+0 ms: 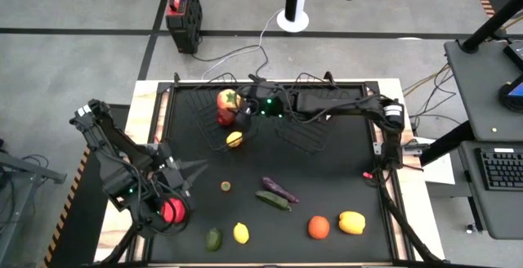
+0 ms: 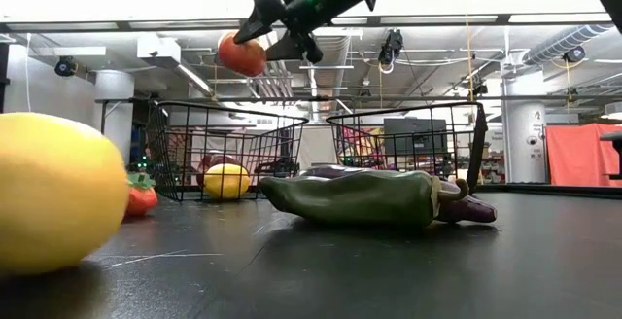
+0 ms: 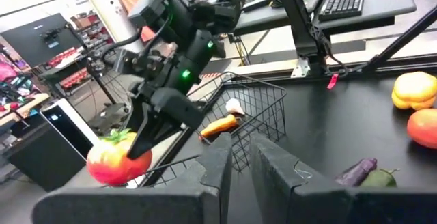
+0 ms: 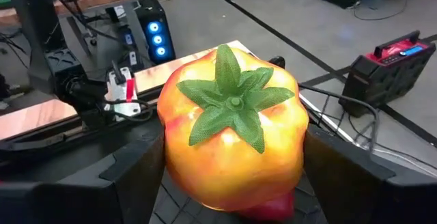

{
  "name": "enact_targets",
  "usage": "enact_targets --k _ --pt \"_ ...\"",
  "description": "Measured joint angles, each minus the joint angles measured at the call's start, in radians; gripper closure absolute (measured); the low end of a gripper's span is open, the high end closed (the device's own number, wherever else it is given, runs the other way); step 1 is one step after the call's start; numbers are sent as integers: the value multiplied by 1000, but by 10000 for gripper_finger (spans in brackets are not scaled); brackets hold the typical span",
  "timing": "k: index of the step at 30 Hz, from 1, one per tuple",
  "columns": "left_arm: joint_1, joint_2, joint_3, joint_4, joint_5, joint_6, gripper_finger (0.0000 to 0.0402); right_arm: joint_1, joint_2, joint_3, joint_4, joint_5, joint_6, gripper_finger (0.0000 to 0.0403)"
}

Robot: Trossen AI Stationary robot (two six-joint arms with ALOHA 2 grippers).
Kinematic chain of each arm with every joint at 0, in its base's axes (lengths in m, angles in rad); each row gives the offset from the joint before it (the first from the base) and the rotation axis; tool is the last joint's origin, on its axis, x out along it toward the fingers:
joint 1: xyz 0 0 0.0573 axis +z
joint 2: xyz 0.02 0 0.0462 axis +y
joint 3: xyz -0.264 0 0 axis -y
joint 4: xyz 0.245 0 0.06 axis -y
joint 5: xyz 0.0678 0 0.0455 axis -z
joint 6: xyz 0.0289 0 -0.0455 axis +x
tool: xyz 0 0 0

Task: Sort produce into baskets
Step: Put the orange tomato into the left black wire basket

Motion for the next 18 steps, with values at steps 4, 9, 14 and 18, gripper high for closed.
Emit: enact_targets --k 4,9,14,18 --pt "0 0 -1 -9 -10 0 366 -5 48 55 -17 -2 -23 99" --pt "0 0 -2 -12 -30 0 366 -9 124 183 -145 1 -68 99" --pt "0 0 -2 -13 -30 -4 366 -12 219 323 -303 10 -119 99" --pt "0 0 -2 -16 -25 -15 366 -15 277 414 -403 10 -138 100"
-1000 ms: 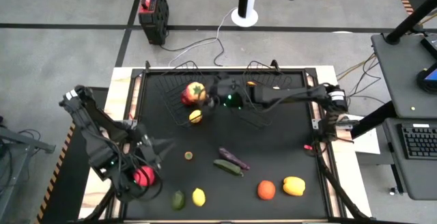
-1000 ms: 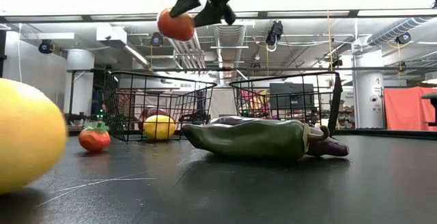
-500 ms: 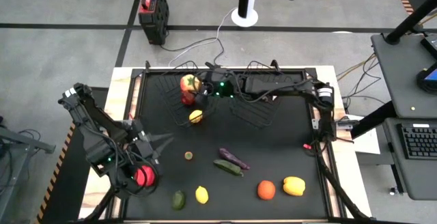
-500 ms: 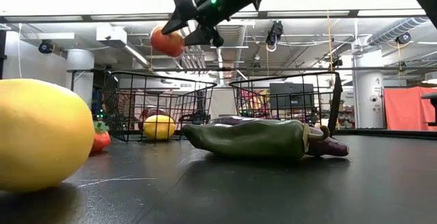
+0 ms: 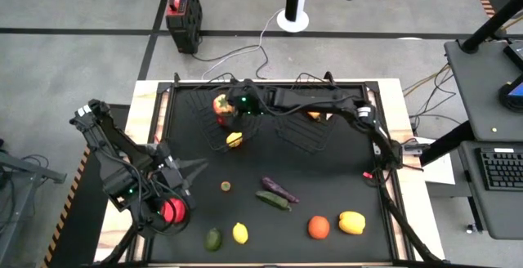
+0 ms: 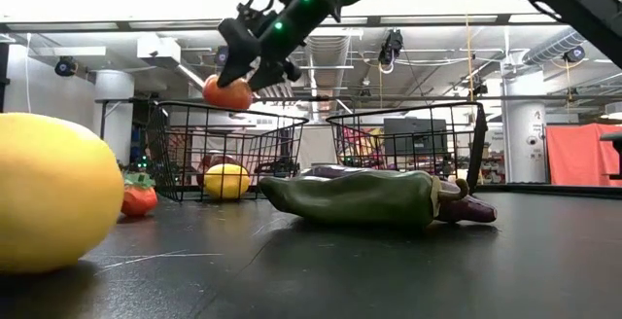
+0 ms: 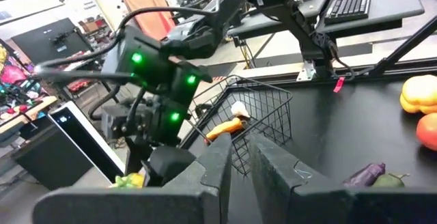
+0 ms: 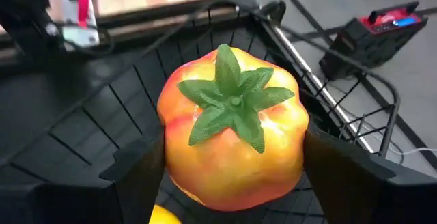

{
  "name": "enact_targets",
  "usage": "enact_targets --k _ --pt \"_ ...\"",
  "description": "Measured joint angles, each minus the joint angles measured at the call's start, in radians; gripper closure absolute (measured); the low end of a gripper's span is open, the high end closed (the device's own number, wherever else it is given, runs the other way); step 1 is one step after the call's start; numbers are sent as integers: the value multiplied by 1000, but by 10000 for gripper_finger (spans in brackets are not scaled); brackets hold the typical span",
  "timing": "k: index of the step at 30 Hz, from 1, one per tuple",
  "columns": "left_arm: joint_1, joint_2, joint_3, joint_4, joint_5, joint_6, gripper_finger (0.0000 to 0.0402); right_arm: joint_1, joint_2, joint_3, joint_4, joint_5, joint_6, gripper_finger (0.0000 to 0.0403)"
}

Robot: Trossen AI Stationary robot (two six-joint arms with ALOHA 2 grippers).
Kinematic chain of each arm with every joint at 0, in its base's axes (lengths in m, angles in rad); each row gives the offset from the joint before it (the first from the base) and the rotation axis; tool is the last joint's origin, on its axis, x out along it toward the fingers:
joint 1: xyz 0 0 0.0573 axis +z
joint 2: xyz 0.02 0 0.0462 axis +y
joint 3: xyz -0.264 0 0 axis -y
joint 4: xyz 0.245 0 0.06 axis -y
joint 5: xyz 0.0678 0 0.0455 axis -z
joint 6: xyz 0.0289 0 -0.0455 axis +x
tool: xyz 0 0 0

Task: Sort produce into baskets
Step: Put the orange tomato into the left black wire basket

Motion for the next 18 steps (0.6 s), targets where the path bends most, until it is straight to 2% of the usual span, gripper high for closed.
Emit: enact_targets --k 5,12,18 --pt "0 0 0 -1 5 -1 366 -18 43 50 -110 0 -6 100" --pt "0 0 0 -20 5 -11 366 -45 39 53 -270 -9 46 100" --pt "0 0 0 -28 4 -11 366 -46 38 53 -302 -65 43 100"
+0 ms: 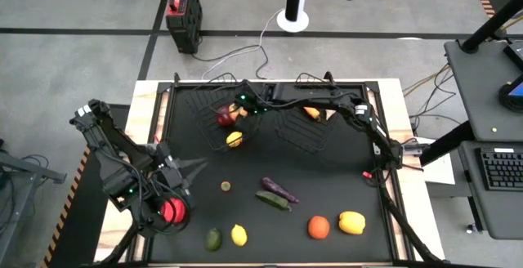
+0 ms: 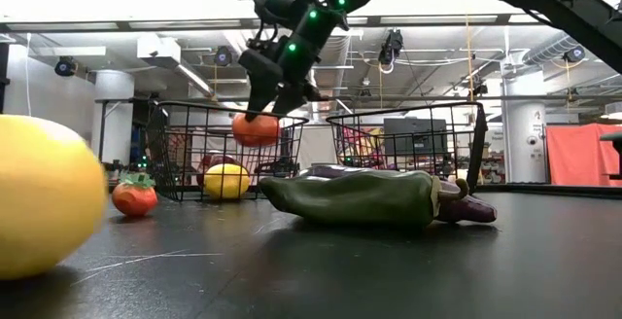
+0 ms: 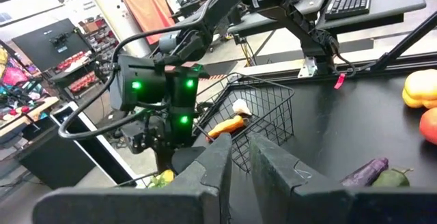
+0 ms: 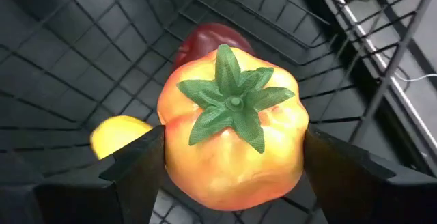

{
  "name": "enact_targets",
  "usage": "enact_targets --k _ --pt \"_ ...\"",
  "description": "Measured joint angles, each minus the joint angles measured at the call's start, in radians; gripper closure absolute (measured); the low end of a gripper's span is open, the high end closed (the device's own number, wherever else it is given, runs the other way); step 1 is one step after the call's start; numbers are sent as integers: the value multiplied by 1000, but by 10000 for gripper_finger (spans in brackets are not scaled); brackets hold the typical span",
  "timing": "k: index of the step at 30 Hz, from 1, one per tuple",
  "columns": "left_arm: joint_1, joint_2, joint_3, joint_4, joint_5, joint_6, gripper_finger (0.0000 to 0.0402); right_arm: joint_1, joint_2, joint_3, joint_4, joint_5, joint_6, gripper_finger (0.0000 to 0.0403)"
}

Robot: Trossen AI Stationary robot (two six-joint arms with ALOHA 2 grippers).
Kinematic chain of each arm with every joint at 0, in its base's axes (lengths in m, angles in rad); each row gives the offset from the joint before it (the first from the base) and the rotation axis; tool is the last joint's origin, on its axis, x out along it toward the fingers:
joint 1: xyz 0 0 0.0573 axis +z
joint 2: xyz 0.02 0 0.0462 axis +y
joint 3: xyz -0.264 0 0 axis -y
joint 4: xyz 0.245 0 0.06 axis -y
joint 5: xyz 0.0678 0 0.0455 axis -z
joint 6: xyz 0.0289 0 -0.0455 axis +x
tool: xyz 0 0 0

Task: Sort produce into baskets
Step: Put the orange tomato into the left black wire basket

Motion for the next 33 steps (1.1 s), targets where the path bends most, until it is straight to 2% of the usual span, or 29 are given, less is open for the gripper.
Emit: enact_targets --k 7,33 --pt "0 0 0 -2 0 0 366 0 0 -2 -2 -101 -17 99" --pt "0 0 0 -2 13 -7 366 0 -2 -24 0 -126 -40 99"
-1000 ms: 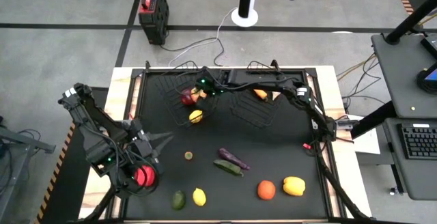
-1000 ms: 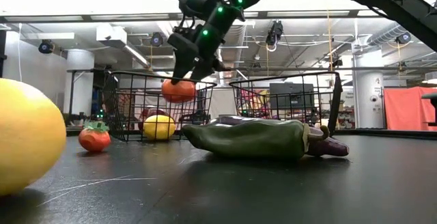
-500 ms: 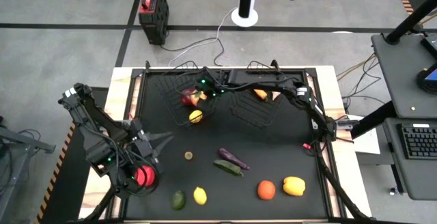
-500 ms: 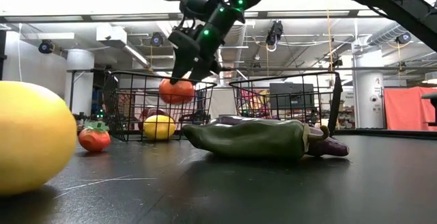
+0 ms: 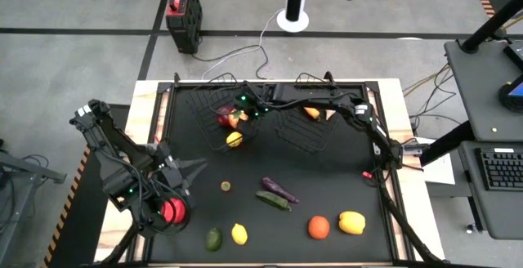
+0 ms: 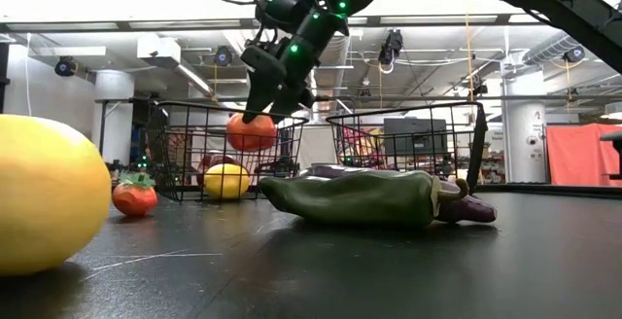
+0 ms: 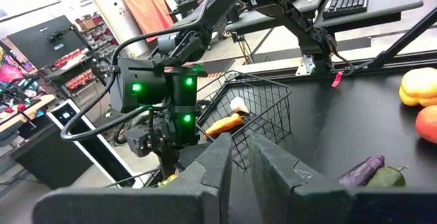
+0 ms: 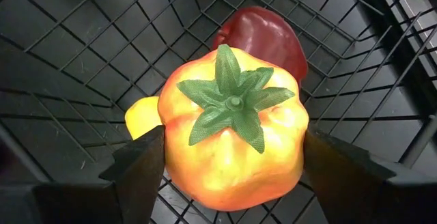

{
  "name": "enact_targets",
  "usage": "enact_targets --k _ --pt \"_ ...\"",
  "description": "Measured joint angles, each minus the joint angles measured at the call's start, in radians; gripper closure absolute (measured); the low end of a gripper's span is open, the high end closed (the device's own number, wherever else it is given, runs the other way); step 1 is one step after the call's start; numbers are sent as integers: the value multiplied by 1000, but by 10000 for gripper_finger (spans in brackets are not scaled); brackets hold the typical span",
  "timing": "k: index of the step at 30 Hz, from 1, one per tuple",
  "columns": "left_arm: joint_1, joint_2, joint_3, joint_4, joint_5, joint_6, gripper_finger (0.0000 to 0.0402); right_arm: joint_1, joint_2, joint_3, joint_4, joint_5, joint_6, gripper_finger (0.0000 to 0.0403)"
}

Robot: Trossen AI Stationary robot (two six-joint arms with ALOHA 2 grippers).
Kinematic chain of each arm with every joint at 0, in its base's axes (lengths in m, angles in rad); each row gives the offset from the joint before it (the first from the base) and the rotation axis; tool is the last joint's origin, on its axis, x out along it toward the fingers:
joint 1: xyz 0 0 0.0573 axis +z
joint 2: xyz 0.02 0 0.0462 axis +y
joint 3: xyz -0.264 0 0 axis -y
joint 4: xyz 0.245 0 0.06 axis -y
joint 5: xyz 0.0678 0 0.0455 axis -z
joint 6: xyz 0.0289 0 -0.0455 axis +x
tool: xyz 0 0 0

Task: Sort produce into baskets
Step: Put the orange tomato into the left black wire basket, then put the yellow bell pepper into the right black wire basket

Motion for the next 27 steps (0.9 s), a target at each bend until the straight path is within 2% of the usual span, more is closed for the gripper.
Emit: enact_targets --k 9,19,27 --pt "0 0 0 0 11 -3 366 0 0 -1 2 0 3 97" --pt "0 0 0 0 11 -10 366 -1 0 -1 -2 0 4 56" --pt "0 0 0 0 16 -22 366 -2 0 0 -2 0 -2 60"
